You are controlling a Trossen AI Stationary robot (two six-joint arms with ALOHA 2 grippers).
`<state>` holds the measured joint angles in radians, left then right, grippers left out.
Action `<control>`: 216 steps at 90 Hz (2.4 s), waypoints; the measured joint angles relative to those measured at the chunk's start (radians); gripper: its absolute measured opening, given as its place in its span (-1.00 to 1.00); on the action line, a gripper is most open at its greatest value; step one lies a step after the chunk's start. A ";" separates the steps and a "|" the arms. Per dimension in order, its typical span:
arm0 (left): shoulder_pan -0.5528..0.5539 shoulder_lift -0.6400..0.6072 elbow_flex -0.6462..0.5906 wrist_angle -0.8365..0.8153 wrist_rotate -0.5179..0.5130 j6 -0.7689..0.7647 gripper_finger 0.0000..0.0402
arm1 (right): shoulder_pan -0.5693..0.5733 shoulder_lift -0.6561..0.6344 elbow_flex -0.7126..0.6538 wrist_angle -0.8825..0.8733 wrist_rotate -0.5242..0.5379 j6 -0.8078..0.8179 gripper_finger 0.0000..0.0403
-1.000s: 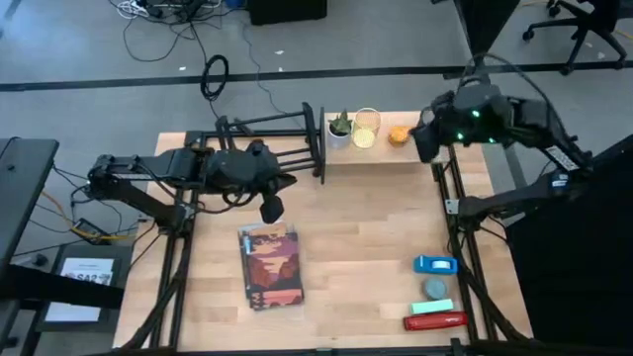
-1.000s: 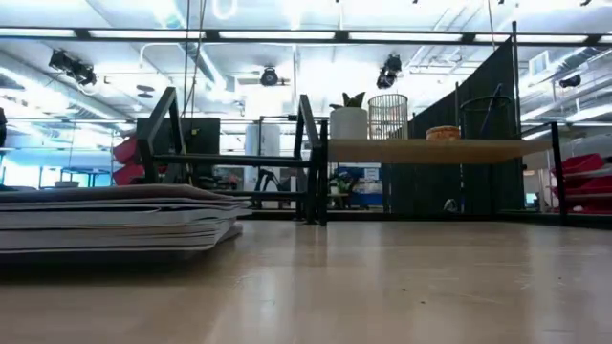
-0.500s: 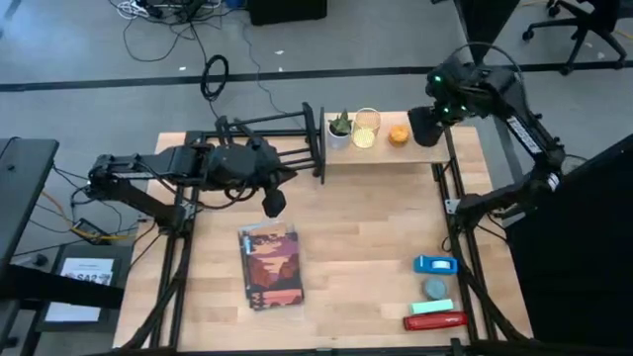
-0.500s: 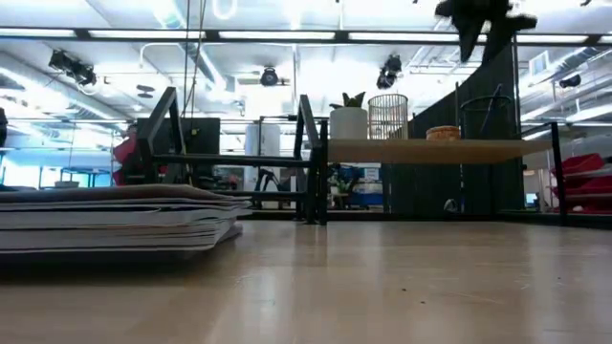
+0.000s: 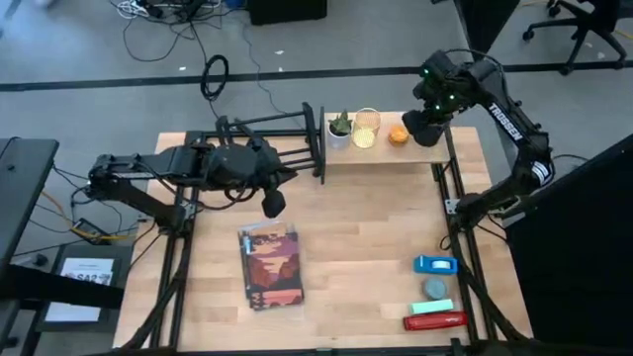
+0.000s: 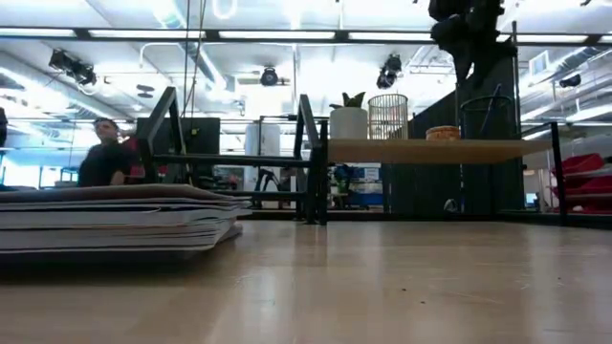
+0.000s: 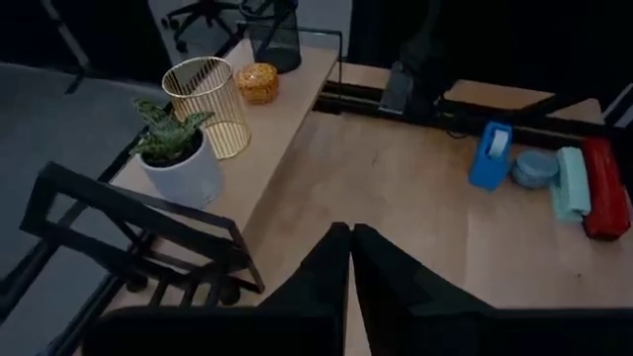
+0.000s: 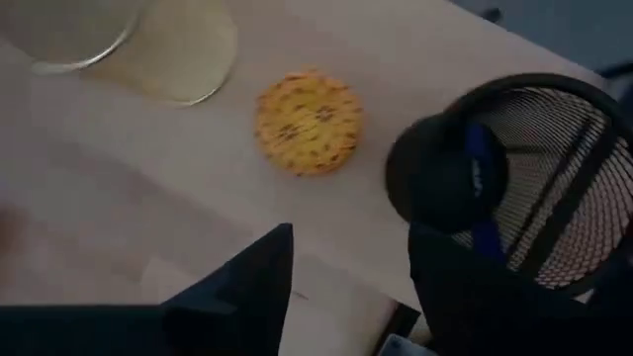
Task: Stock shelves
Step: Remove the blue pen from the black pen organizer on the shelf
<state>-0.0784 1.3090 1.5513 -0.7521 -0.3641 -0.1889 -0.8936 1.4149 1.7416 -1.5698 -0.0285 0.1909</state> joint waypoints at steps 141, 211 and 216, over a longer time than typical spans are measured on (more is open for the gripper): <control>0.001 0.000 0.000 0.000 -0.002 0.046 -1.00 | 0.554 -0.142 -0.213 -0.001 0.562 0.125 0.21; 0.001 0.000 0.000 -0.001 -0.026 0.027 -1.00 | 0.961 -0.221 -0.423 -0.001 0.054 1.047 0.02; 0.001 0.000 0.000 0.000 -0.026 0.027 -1.00 | 0.983 -0.243 -0.463 -0.002 0.066 1.112 0.03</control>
<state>-0.0776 1.3090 1.5513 -0.7526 -0.3903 -0.1617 0.0896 1.1721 1.2782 -1.5715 0.0378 1.3024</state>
